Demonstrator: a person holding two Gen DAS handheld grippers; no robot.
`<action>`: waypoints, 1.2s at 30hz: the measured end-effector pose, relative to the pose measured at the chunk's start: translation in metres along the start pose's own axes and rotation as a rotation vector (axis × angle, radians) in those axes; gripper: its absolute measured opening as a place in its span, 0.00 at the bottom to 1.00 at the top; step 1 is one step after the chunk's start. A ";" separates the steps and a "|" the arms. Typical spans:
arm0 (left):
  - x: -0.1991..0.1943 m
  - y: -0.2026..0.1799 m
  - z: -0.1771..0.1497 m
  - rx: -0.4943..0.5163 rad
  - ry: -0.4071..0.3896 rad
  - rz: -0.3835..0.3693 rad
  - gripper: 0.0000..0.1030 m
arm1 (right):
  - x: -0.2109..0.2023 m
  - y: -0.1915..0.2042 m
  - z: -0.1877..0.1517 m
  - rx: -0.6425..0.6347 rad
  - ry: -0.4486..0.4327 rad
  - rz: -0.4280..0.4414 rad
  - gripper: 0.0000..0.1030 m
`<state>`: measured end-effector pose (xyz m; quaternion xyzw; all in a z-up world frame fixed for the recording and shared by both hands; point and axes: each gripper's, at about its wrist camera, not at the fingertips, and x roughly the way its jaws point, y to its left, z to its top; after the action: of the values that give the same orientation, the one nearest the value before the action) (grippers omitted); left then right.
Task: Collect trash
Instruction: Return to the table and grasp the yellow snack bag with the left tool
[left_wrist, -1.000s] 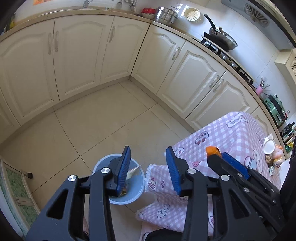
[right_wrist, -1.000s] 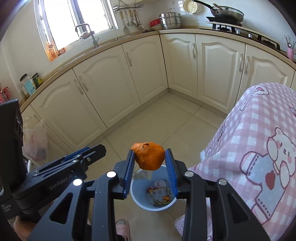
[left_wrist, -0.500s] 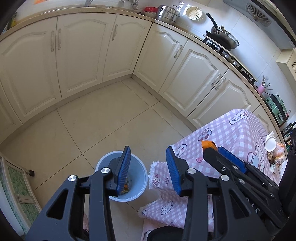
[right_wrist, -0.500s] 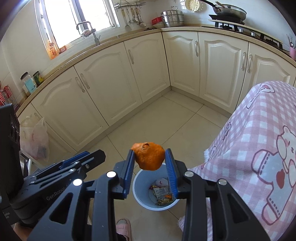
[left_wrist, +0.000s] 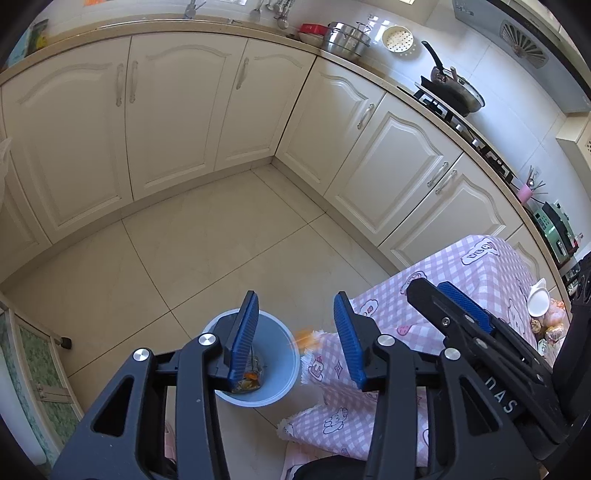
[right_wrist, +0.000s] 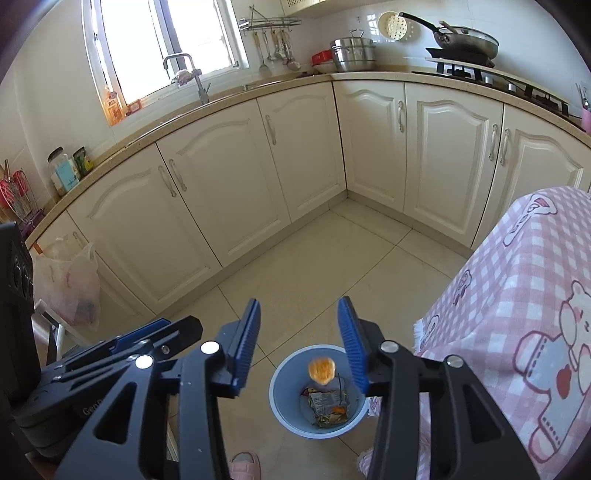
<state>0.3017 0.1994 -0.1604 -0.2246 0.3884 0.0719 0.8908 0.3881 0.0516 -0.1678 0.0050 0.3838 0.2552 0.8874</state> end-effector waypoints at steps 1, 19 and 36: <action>-0.001 -0.002 0.000 0.004 -0.001 -0.004 0.39 | -0.004 -0.003 0.000 0.005 -0.001 -0.004 0.42; -0.038 -0.136 -0.031 0.237 -0.007 -0.135 0.45 | -0.146 -0.118 -0.015 0.176 -0.175 -0.158 0.49; -0.016 -0.353 -0.098 0.602 0.085 -0.335 0.57 | -0.273 -0.323 -0.084 0.496 -0.305 -0.433 0.54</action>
<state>0.3326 -0.1579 -0.0856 -0.0149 0.3867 -0.2026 0.8996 0.3190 -0.3691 -0.1079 0.1767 0.2894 -0.0430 0.9398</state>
